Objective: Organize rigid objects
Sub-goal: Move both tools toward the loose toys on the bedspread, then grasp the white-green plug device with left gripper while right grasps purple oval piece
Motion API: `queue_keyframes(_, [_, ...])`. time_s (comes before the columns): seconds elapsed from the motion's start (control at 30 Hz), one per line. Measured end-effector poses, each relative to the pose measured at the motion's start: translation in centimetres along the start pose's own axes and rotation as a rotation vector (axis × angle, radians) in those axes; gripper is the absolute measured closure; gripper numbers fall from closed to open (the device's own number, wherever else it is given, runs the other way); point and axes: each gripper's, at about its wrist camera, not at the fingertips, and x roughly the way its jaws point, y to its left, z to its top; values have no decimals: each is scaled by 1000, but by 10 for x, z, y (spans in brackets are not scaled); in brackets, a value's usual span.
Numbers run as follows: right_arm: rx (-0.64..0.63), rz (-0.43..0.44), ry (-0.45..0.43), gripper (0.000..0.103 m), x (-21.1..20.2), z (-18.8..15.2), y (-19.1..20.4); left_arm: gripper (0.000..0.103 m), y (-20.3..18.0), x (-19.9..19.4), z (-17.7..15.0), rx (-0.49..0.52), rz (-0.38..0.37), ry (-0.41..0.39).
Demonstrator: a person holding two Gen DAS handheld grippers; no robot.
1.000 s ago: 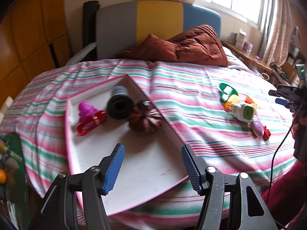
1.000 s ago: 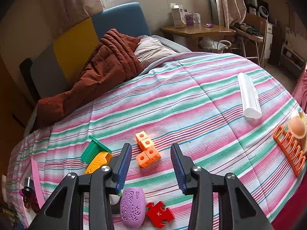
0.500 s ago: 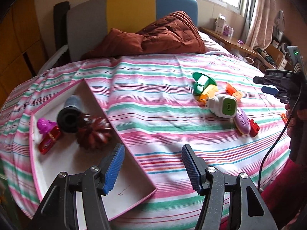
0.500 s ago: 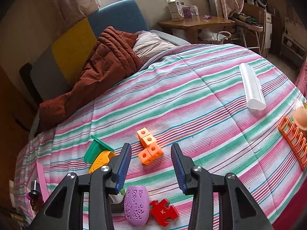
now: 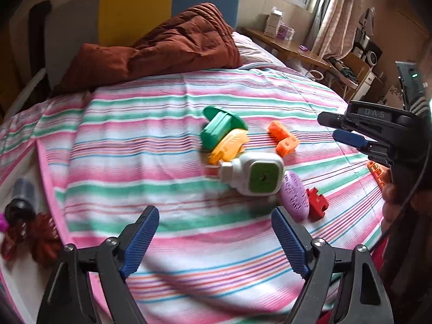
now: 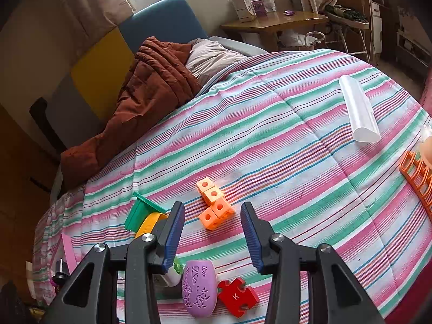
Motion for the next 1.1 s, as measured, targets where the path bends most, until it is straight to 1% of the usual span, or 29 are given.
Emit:
queue_keyframes(0.07, [2,5,3,60,0,0,0,9,-9,11,8,11,-15,14])
queue_keyframes(0.1, [5,9,5,60,0,0,0,9,-10,18,11,0,-32,28])
queue_keyframes(0.13, [7,11,7,60,1,0,0,9,-11,25,14,-33,-64,56])
queue_keyframes(0.2, [15,16,13,60,2,0,-1,9,-7,38,17,-131,-127,108])
queue_keyframes(0.3, [33,26,27,60,4,1,-3,9,0,54,18,-272,-191,167])
queue_keyframes(0.37, [35,30,35,60,5,1,-3,9,4,63,20,-378,-238,189])
queue_keyframes(0.4, [33,32,38,60,6,1,-2,9,5,66,21,-416,-254,193])
queue_keyframes(0.43, [29,33,39,60,6,1,-1,9,6,69,23,-444,-258,193])
queue_keyframes(0.53, [19,38,43,60,7,0,2,9,7,80,28,-493,-233,185])
queue_keyframes(0.57, [19,41,45,60,7,0,2,10,6,81,31,-495,-225,175])
queue_keyframes(0.63, [24,43,44,60,8,1,1,21,-2,83,36,-461,-193,168])
queue_keyframes(0.67, [28,43,45,60,7,1,-1,24,-6,84,38,-437,-180,169])
queue_keyframes(0.7, [34,45,46,60,8,2,-2,33,-8,85,38,-421,-190,163])
queue_keyframes(0.73, [42,48,47,60,8,2,-4,33,-11,86,38,-407,-204,164])
queue_keyframes(0.83, [63,48,49,60,9,3,-7,34,-14,80,35,-343,-196,148])
queue_keyframes(0.93, [84,58,63,60,12,3,-11,34,-11,67,29,-273,-168,131])
queue_keyframes(1.03, [88,83,102,60,20,3,-11,34,3,55,22,-239,-156,131])
queue_keyframes(1.1, [75,103,150,60,29,0,-7,34,14,45,13,-221,-146,136])
